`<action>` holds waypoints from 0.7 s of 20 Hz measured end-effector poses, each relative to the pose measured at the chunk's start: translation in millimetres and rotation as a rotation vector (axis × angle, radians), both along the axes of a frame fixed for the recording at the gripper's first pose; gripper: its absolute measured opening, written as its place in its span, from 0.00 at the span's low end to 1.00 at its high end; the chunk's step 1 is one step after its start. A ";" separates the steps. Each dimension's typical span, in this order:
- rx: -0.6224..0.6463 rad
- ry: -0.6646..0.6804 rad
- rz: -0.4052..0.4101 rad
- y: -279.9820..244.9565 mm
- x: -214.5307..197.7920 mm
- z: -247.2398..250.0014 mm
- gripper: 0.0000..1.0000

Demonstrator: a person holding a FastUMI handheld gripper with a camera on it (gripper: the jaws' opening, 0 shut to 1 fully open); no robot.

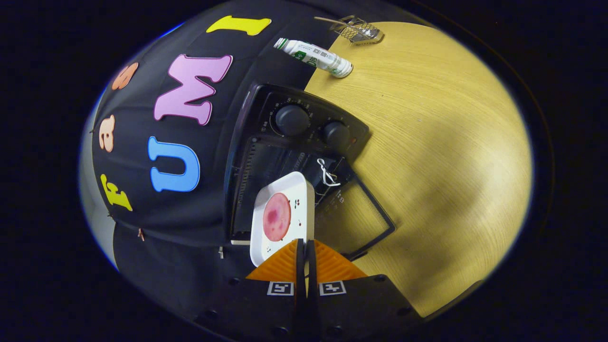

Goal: Open the toaster oven, put the food inside, and close the toaster oven door.

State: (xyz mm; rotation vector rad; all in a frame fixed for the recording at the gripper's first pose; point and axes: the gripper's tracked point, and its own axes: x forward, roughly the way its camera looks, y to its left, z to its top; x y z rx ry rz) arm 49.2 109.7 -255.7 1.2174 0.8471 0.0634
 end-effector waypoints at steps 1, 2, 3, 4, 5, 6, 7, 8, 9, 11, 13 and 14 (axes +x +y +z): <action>0.007 0.003 -0.017 5.7 8.1 -5.0 0.05; 0.012 0.005 -0.036 10.2 16.5 -9.2 0.05; 0.018 0.006 -0.056 13.2 24.1 -11.6 0.05; 0.028 -0.002 -0.076 18.0 33.7 -12.6 0.05; 0.032 -0.008 -0.093 21.3 40.6 -12.9 0.05; 0.033 -0.016 -0.110 24.6 48.4 -13.6 0.05; 0.030 -0.020 -0.128 26.9 55.9 -14.8 0.05; 0.025 -0.019 -0.146 29.3 63.2 -16.9 0.05; 0.021 -0.019 -0.162 30.9 70.3 -18.9 0.05; 0.008 -0.018 -0.206 30.8 84.8 -23.3 0.05; -0.002 -0.011 -0.247 30.6 95.1 -26.0 0.05; -0.018 -0.018 -0.257 30.3 97.2 -21.1 0.05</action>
